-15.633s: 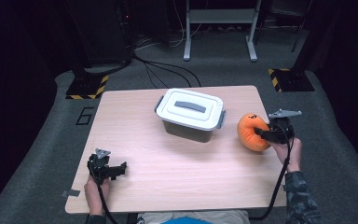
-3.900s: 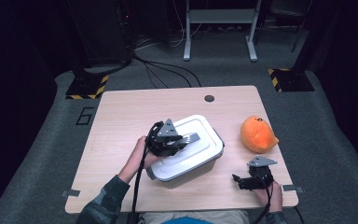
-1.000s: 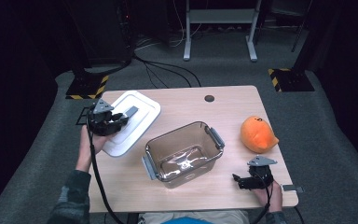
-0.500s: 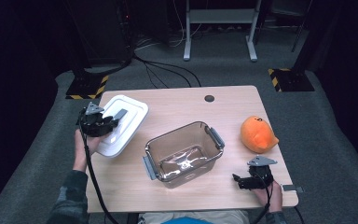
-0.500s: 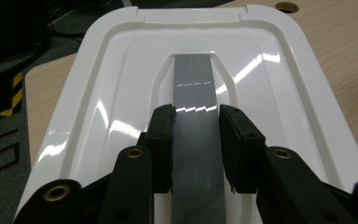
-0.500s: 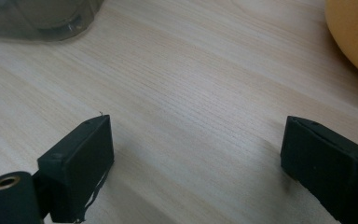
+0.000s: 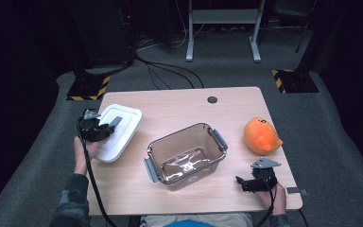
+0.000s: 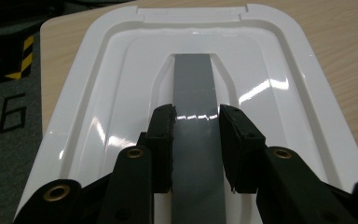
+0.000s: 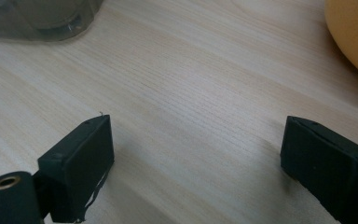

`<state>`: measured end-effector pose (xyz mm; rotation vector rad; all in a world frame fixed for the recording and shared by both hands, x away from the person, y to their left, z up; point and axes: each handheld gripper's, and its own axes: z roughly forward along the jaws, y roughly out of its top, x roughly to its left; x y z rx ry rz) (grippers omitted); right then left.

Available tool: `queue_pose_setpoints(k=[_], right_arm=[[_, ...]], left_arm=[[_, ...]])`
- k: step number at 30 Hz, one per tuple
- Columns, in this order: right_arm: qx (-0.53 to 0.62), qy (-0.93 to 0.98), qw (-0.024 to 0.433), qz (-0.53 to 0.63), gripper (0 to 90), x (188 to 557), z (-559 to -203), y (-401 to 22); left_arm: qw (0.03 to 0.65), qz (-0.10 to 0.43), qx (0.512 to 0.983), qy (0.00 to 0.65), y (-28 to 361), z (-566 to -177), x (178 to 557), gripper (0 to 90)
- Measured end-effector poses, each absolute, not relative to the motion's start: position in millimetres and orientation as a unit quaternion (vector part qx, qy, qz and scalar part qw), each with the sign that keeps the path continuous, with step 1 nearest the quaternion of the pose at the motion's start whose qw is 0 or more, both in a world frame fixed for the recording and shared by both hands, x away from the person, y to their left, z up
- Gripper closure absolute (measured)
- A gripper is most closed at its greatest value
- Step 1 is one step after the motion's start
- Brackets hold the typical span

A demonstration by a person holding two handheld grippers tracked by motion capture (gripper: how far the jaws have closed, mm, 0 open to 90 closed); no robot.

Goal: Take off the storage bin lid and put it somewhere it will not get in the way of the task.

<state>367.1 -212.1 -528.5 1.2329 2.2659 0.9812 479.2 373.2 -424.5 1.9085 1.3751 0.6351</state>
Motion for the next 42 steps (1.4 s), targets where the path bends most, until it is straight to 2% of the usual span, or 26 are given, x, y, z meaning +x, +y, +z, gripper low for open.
queue_pose_setpoints(k=[23, 42], right_arm=[[0.439, 0.806, 0.19, 0.349, 8.8, 367.1, -528.5, -212.2], [0.439, 0.806, 0.19, 0.349, 8.8, 367.0, -528.5, -212.2]], left_arm=[[0.302, 0.232, 0.695, 0.61, 374.2, -483.8, 488.0, 66.3], [0.294, 0.242, 0.683, 0.623, 369.3, -507.1, 486.9, 66.2]])
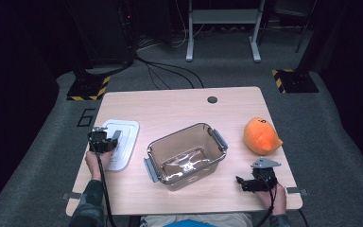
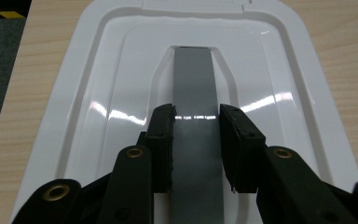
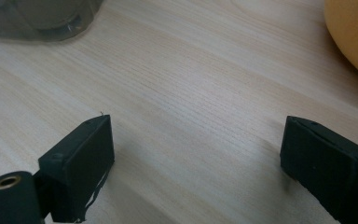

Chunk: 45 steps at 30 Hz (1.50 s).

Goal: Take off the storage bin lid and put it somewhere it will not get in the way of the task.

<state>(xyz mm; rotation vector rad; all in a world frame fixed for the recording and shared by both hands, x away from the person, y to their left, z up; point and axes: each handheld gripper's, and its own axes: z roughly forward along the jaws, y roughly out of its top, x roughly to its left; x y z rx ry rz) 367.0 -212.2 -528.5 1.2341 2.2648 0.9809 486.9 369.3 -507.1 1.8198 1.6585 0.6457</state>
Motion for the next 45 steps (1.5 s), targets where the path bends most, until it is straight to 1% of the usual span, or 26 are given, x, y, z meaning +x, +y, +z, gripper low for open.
queue_pose_setpoints(k=[3, 4, 6, 8, 10, 13, 14, 17, 19, 20, 21, 24, 32, 35, 40, 45], right_arm=[[0.439, 0.806, 0.19, 0.349, 8.8, 367.0, -528.4, -212.2], [0.439, 0.806, 0.19, 0.349, 8.8, 367.0, -528.4, -212.2], [0.439, 0.806, 0.19, 0.349, 8.8, 367.0, -528.4, -212.2], [0.439, 0.806, 0.19, 0.349, 8.8, 367.0, -528.4, -212.3], [0.439, 0.806, 0.19, 0.349, 8.8, 367.0, -528.4, -212.3], [0.439, 0.806, 0.19, 0.349, 8.9, 367.0, -528.4, -212.3], [0.439, 0.806, 0.19, 0.349, 8.9, 367.0, -528.4, -212.3], [0.439, 0.806, 0.19, 0.349, 8.8, 367.0, -528.4, -212.3], [0.439, 0.806, 0.19, 0.349, 8.8, 367.0, -528.4, -212.3], [0.439, 0.806, 0.19, 0.349, 8.8, 367.0, -528.4, -212.3], [0.439, 0.806, 0.19, 0.349, 8.8, 367.0, -528.4, -212.3], [0.439, 0.806, 0.19, 0.349, 8.8, 367.1, -528.5, -212.2], [0.44, 0.806, 0.19, 0.349, 8.8, 367.1, -528.4, -212.1], [0.44, 0.805, 0.19, 0.349, 8.8, 367.0, -528.4, -212.1], [0.44, 0.805, 0.19, 0.349, 8.9, 367.0, -528.4, -212.1], [0.44, 0.805, 0.19, 0.349, 8.9, 367.0, -528.4, -212.0]], left_arm=[[0.296, 0.243, 0.683, 0.622, 369.1, -507.8, 486.3, 65.5], [0.297, 0.242, 0.684, 0.621, 369.4, -507.7, 486.6, 63.2], [0.292, 0.242, 0.686, 0.621, 369.1, -507.3, 487.1, 53.9], [0.301, 0.234, 0.685, 0.621, 368.7, -506.2, 485.8, 45.4], [0.295, 0.237, 0.691, 0.616, 368.0, -504.1, 483.9, 34.0], [0.296, 0.244, 0.699, 0.603, 366.5, -500.1, 477.4, 21.8], [0.296, 0.243, 0.7, 0.602, 366.1, -499.1, 475.9, 16.0], [0.301, 0.246, 0.707, 0.591, 364.7, -495.5, 468.3, 10.6], [0.301, 0.239, 0.715, 0.584, 363.4, -493.1, 462.9, 2.4], [0.304, 0.24, 0.718, 0.578, 362.3, -492.6, 460.0, 2.4], [0.309, 0.236, 0.72, 0.575, 359.8, -490.7, 454.0, 0.0], [0.318, 0.237, 0.722, 0.567, 357.3, -488.7, 447.5, 0.0], [0.336, 0.234, 0.75, 0.519, 338.0, -488.2, 423.1, 0.0], [0.361, 0.226, 0.757, 0.496, 331.5, -492.3, 413.0, 0.0], [0.368, 0.222, 0.776, 0.462, 320.4, -497.9, 397.4, 0.0], [0.372, 0.22, 0.785, 0.444, 310.8, -501.3, 385.0, 0.0]])
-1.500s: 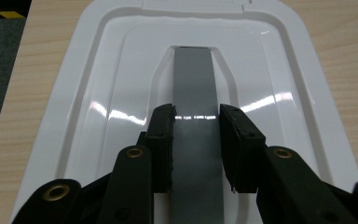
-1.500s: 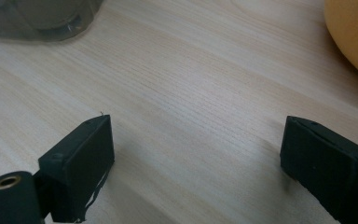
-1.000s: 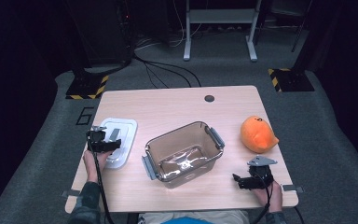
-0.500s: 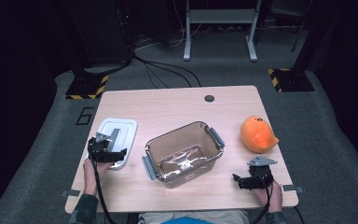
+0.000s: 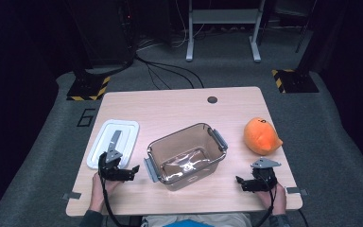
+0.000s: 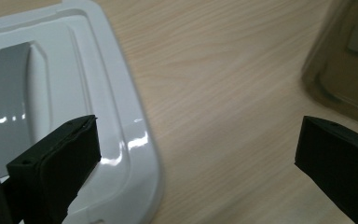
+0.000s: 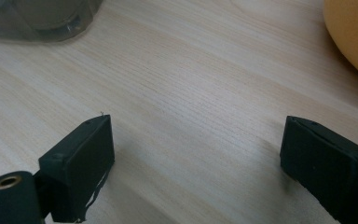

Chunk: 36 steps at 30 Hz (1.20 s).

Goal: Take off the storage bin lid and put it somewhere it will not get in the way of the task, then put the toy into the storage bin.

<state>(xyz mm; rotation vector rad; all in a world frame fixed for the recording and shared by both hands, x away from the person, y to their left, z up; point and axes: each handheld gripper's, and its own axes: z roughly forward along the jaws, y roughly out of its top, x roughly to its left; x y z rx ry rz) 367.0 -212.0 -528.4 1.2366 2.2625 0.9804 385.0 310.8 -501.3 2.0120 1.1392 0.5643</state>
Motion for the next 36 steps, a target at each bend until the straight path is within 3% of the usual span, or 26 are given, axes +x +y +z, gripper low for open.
queue_pose_setpoints(k=[14, 36], right_arm=[[0.441, 0.805, 0.191, 0.349, 8.9, 367.0, -528.5, -212.0], [0.442, 0.805, 0.192, 0.345, 6.7, 368.2, -528.6, -211.9]], left_arm=[[0.366, 0.199, 0.827, 0.377, 293.3, -516.2, 356.7, 0.0], [0.358, 0.154, 0.849, 0.358, 292.7, -531.5, 357.7, 0.7]])
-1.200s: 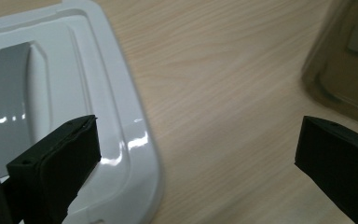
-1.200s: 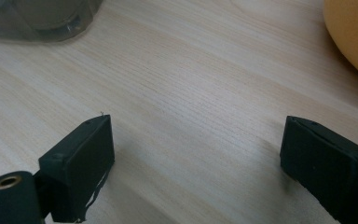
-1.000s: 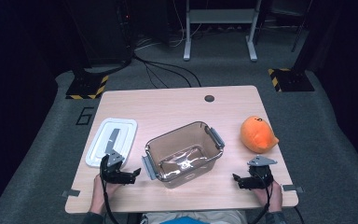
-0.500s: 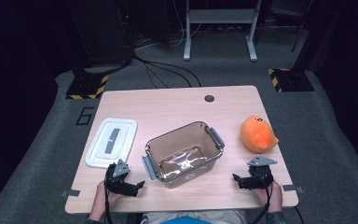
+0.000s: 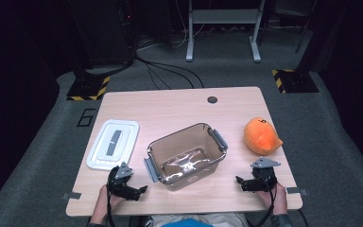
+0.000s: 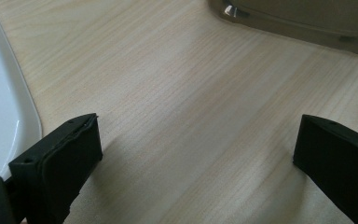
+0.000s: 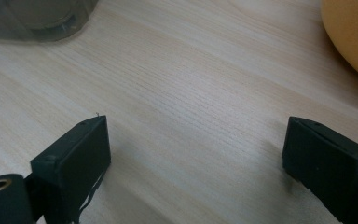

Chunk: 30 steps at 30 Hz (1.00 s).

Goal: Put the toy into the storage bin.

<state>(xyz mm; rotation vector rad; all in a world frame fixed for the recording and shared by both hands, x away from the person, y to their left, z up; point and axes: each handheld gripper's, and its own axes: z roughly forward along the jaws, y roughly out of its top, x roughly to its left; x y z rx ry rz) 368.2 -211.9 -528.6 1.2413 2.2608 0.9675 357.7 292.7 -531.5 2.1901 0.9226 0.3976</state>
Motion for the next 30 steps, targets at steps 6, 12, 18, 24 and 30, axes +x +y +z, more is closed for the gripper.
queue_pose_setpoints(k=[6, 12, 18, 24, 30], right_arm=[[0.438, 0.809, 0.189, 0.343, 6.7, 368.0, -528.0, -212.3], [0.436, 0.817, 0.177, 0.334, 8.4, 371.3, -524.9, -212.7], [0.447, 0.811, 0.167, 0.34, 11.0, 371.5, -516.2, -211.7], [0.432, 0.813, 0.181, 0.346, 11.6, 372.8, -491.8, -207.8], [0.421, 0.813, 0.197, 0.35, 12.1, 377.2, -468.2, -206.6]], left_arm=[[0.354, 0.15, 0.853, 0.354, 292.1, -530.7, 359.3, 0.1], [0.356, 0.153, 0.852, 0.353, 291.7, -531.2, 359.6, 0.2], [0.352, 0.151, 0.854, 0.352, 291.0, -530.4, 360.8, 0.2], [0.354, 0.153, 0.852, 0.353, 289.9, -530.9, 361.4, 0.3], [0.352, 0.153, 0.854, 0.352, 290.1, -530.4, 361.3, 0.3]])
